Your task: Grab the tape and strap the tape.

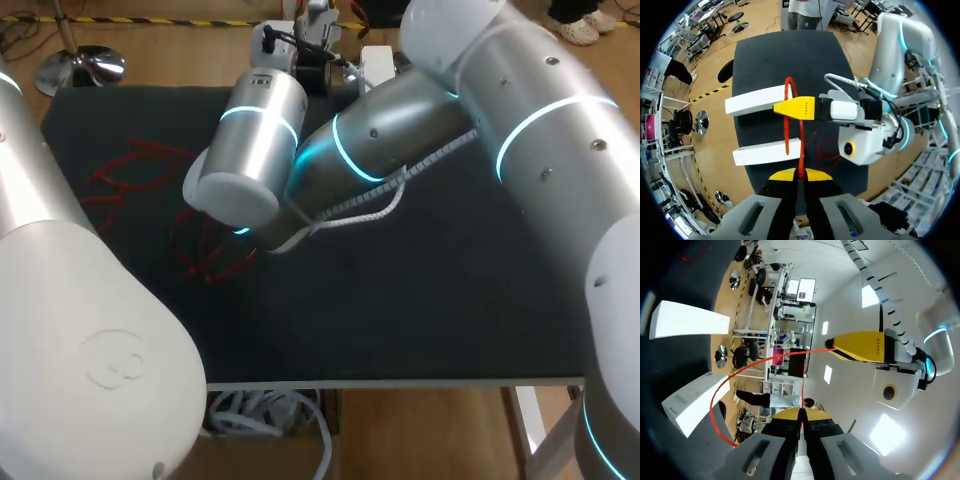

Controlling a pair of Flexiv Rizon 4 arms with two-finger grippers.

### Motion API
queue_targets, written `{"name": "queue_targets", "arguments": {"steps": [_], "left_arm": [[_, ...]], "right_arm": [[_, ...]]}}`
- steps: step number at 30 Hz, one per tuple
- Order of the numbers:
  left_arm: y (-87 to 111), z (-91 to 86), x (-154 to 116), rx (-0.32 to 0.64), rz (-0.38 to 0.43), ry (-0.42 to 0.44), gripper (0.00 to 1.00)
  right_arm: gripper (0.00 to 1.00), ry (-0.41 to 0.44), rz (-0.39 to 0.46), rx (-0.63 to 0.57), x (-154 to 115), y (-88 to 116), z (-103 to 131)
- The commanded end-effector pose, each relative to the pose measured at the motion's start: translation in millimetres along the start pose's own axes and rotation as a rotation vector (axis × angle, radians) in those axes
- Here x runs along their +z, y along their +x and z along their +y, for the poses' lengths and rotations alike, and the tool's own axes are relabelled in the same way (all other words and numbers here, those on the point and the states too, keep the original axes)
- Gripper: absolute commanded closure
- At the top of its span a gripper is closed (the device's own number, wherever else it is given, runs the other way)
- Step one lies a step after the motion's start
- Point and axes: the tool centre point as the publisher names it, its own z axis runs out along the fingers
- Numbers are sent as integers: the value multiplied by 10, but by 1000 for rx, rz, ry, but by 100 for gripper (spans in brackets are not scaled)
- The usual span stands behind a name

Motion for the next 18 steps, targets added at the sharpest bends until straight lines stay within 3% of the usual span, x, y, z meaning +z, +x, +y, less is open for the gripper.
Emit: {"name": "queue_targets", "arguments": {"steps": [1, 18], "left_arm": [[3, -2, -11, -1, 2, -3, 100], [3, -2, -11, -1, 2, -3, 100]], "right_arm": [[100, -18, -4, 1, -41, -29, -64], [100, -69, -33, 101, -89, 25, -55]]}}
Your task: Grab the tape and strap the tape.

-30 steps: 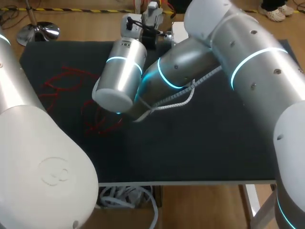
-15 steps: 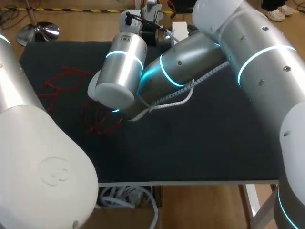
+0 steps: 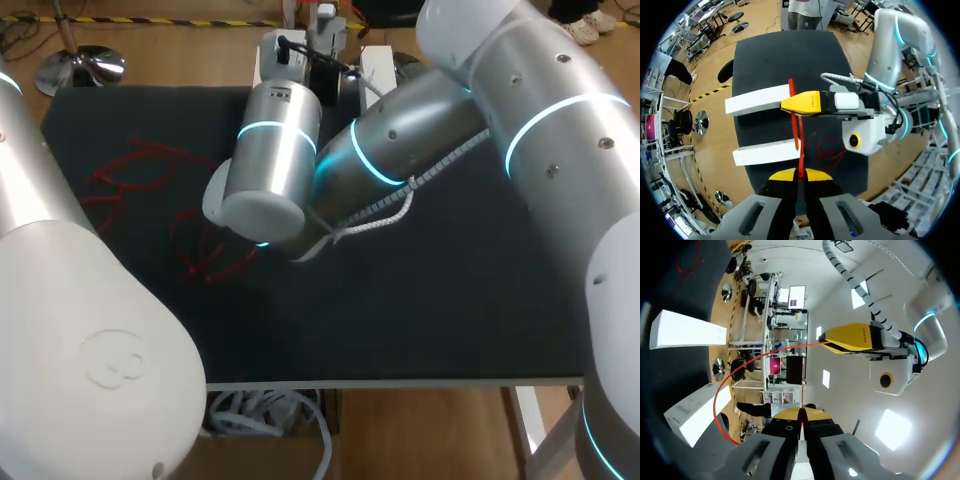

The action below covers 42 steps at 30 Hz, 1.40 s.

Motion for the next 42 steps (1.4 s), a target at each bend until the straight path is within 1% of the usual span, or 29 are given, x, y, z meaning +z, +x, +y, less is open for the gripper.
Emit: {"name": "queue_targets", "arguments": {"steps": [1, 34, 42], "left_arm": [[3, -2, -11, -1, 2, -3, 100], [3, -2, -11, -1, 2, -3, 100], [3, -2, -11, -1, 2, -3, 100]], "right_arm": [[100, -4, -2, 0, -6, -29, -3], [100, 4, -89, 25, 82, -237, 133], [100, -4, -87, 26, 84, -237, 181]]}}
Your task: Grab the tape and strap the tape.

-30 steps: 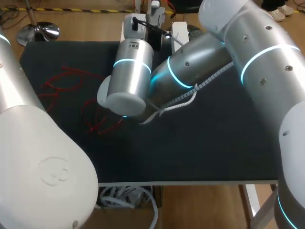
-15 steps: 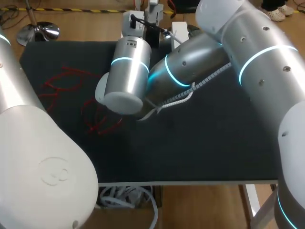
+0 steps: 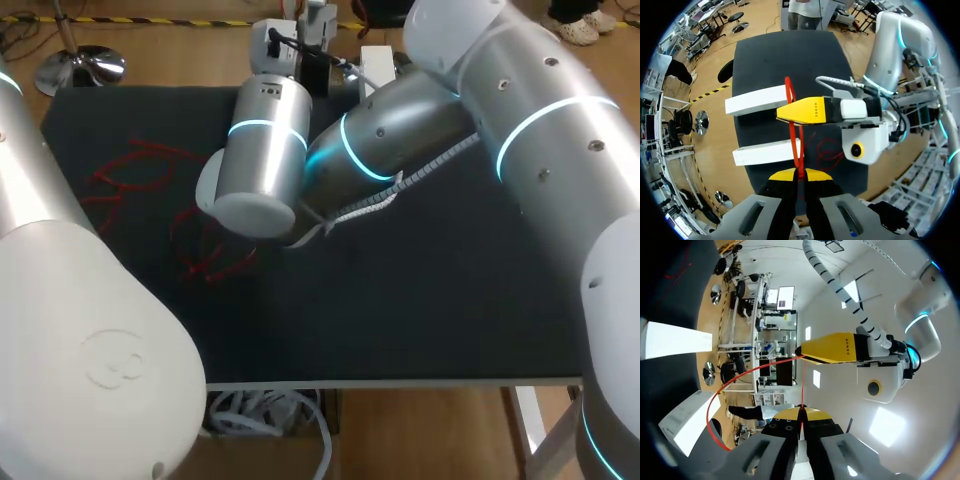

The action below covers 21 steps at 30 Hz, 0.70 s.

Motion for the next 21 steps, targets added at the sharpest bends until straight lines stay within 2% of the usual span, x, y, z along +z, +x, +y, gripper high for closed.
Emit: {"name": "queue_targets", "arguments": {"steps": [1, 12, 21], "left_arm": [[4, -1, -11, -1, 2, -3, 100], [4, -1, -11, -1, 2, -3, 100], [4, -1, -11, -1, 2, -3, 100]], "right_arm": [[100, -1, 3, -1, 10, -12, 37], [100, -33, -6, 7, 6, -41, 130], [100, -30, -14, 15, -10, -54, 113]]}}
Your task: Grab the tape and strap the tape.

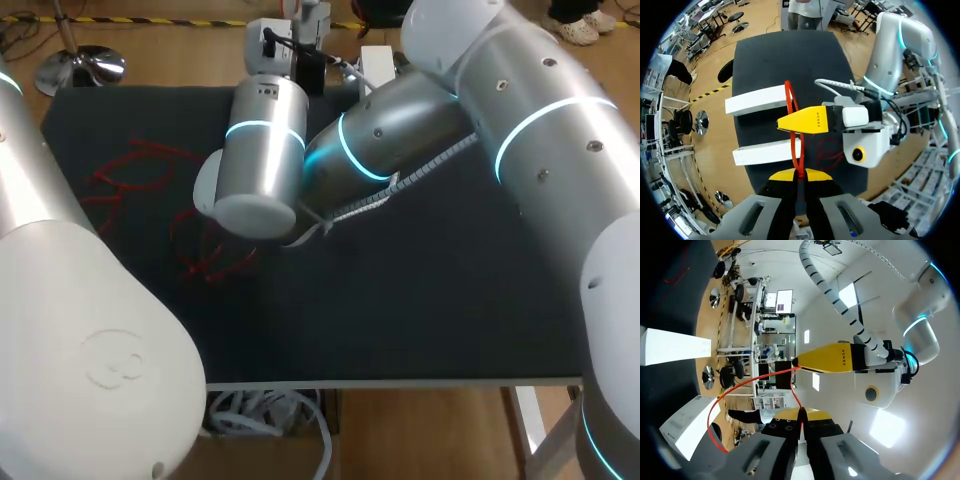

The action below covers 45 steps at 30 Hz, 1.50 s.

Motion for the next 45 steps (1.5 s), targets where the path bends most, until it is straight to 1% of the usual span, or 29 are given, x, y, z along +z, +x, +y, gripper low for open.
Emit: {"name": "queue_targets", "arguments": {"steps": [1, 18, 31, 38, 45], "left_arm": [[3, -5, -10, 0, 1, -2, 100], [3, -5, -10, 0, 1, -2, 100], [3, -5, -10, 0, 1, -2, 100], [3, -5, -10, 0, 1, -2, 100], [3, -5, -10, 0, 1, -2, 100]], "right_arm": [[100, -1, -8, -1, -3, -28, 5], [100, -15, -25, 18, -13, -40, -34], [100, -39, -65, 43, -30, -92, -24], [100, -21, -41, 28, -28, -1, -58], [100, -38, -37, 50, -49, 32, -58]]}}
